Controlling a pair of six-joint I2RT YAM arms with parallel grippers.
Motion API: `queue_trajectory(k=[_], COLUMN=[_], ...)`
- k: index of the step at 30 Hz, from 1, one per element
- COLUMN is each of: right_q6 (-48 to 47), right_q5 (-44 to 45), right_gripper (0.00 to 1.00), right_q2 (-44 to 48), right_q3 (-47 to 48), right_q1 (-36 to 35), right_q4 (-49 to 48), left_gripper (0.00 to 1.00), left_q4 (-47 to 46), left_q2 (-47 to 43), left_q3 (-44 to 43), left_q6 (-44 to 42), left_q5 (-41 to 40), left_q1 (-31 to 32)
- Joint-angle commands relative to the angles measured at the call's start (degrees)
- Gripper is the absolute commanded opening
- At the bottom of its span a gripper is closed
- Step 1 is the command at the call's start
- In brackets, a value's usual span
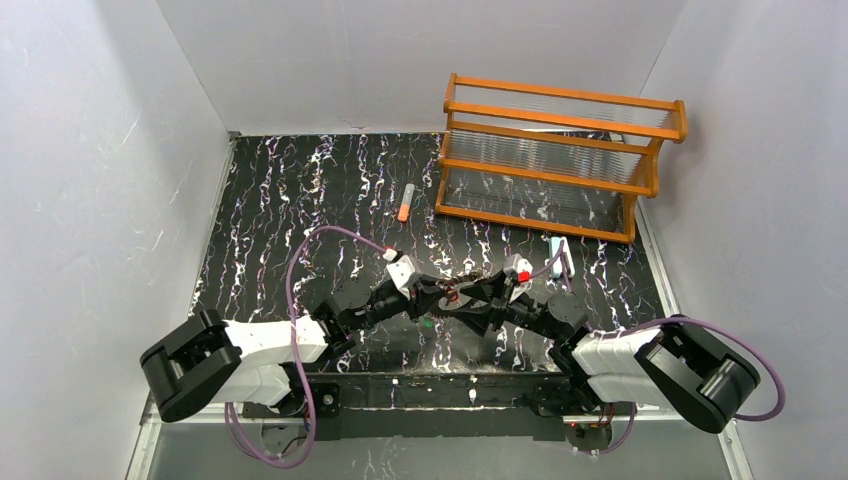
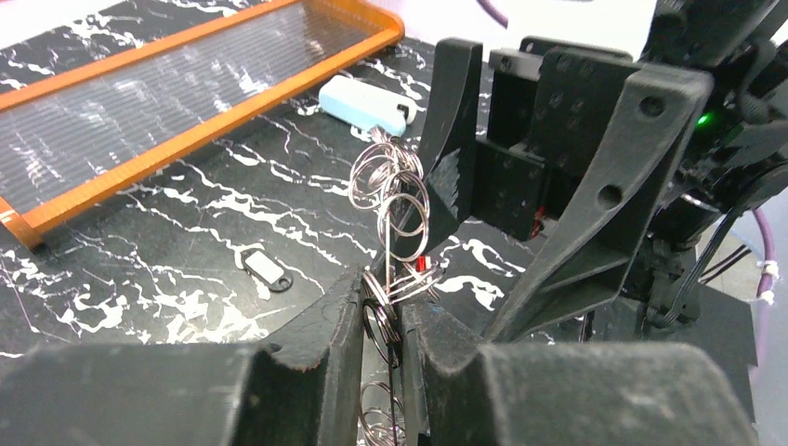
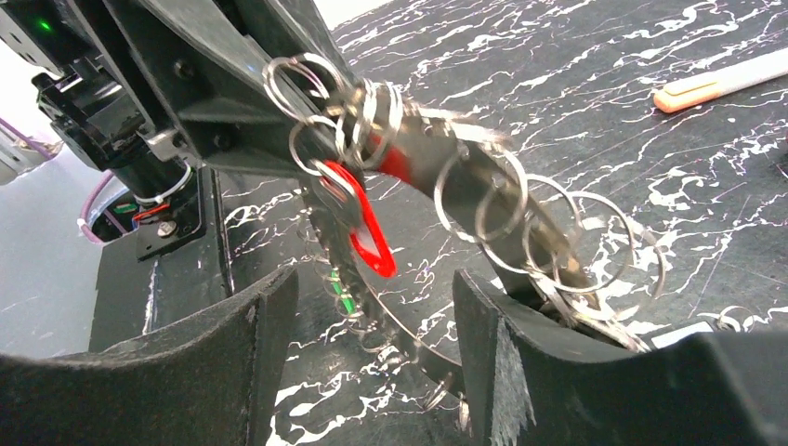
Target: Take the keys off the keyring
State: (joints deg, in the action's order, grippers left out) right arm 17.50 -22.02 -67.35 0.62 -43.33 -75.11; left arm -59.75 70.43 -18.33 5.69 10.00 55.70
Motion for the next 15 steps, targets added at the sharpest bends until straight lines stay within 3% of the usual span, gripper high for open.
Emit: queue_trajectory(k=[1, 15], right_q6=[-1.13, -0.43], right_q5=[0.16, -5.1], right_gripper=[0.7, 0.7], right_q2=[-1.97, -3.63], right_q3=[1.91, 6.05], right_q1=[0.99, 1.7], right_q4=[-6.88, -11.26], left_gripper=[0.0, 0.0], left_q4=[-4.06, -4.02], left_q2=[-3.8, -5.13], left_q3=[-2.54, -4.33], left_q6=[1.51, 2.95], left_q5=[2.04, 4.19], left_q1=[0.2, 0.2])
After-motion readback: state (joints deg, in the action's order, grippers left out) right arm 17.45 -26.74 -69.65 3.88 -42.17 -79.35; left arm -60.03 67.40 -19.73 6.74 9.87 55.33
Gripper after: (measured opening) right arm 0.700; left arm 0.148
